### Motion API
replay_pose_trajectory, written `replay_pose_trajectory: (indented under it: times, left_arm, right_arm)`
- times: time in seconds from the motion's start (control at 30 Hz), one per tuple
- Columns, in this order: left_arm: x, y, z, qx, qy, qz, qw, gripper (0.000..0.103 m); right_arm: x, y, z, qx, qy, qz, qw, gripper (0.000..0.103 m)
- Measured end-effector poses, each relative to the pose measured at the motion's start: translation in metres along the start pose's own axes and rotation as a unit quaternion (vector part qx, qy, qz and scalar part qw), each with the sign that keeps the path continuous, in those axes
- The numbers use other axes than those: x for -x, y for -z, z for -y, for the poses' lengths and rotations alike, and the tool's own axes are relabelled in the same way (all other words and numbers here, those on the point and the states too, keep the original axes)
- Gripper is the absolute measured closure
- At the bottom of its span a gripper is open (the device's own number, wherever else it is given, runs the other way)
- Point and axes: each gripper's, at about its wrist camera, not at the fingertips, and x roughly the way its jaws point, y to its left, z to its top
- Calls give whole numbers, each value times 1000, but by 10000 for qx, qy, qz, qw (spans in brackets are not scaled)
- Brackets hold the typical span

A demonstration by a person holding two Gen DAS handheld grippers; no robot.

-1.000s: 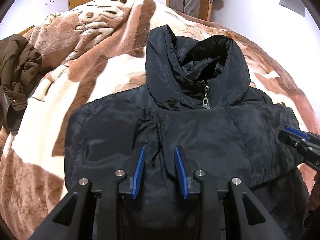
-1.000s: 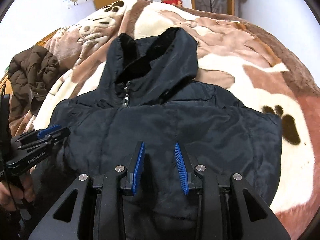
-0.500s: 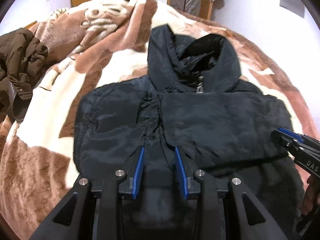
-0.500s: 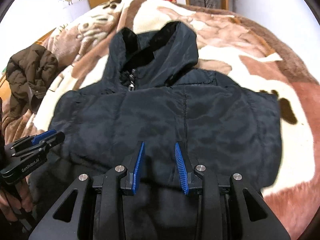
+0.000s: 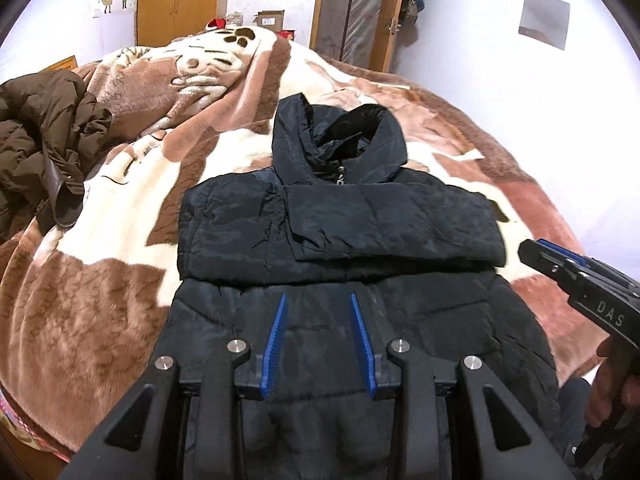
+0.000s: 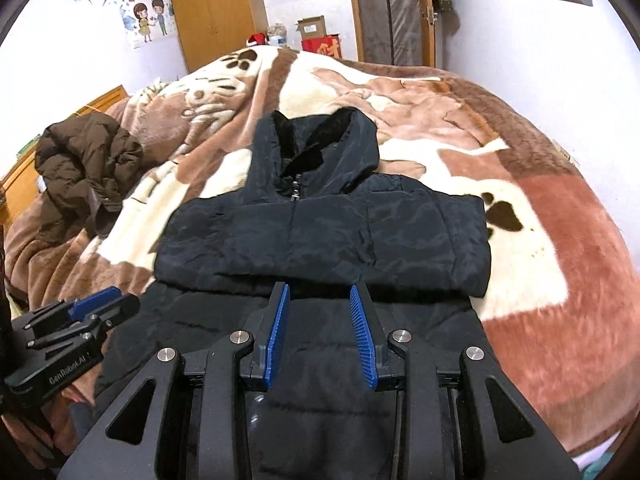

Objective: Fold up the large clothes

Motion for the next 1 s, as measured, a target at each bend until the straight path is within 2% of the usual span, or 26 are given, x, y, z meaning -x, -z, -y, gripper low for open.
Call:
replay_pose_trajectory:
  times: [0.1,0.17,0.47,0.53,0.7,1.0]
  left_arm:
    - [13,0,-2,50,80,48,9999,69]
    - [19,-2,-3,46,46,105,9999,69]
    - [9,-42,-21,113,-95,270,9995,58]
    - [0,-55,-23,96,-96,294,9995,57]
    - [-35,-90,-29,91,-88,288,9995,56]
    - [-132,-160,-31,219,98,70,9997,52]
  right_arm:
    - [8,0,-11,36,-75,74,9999,69]
    - [7,-6,-20,104,-33,174,9998,58]
    - [-16,-50,-44,629,246,461,9966,57]
    - [-30,-63,-42,731,386,447,9956,57]
    - [-61,-89,-29,841,410,432,9947,57]
    - [-158,-137,24,531,-71,-78,9985,57]
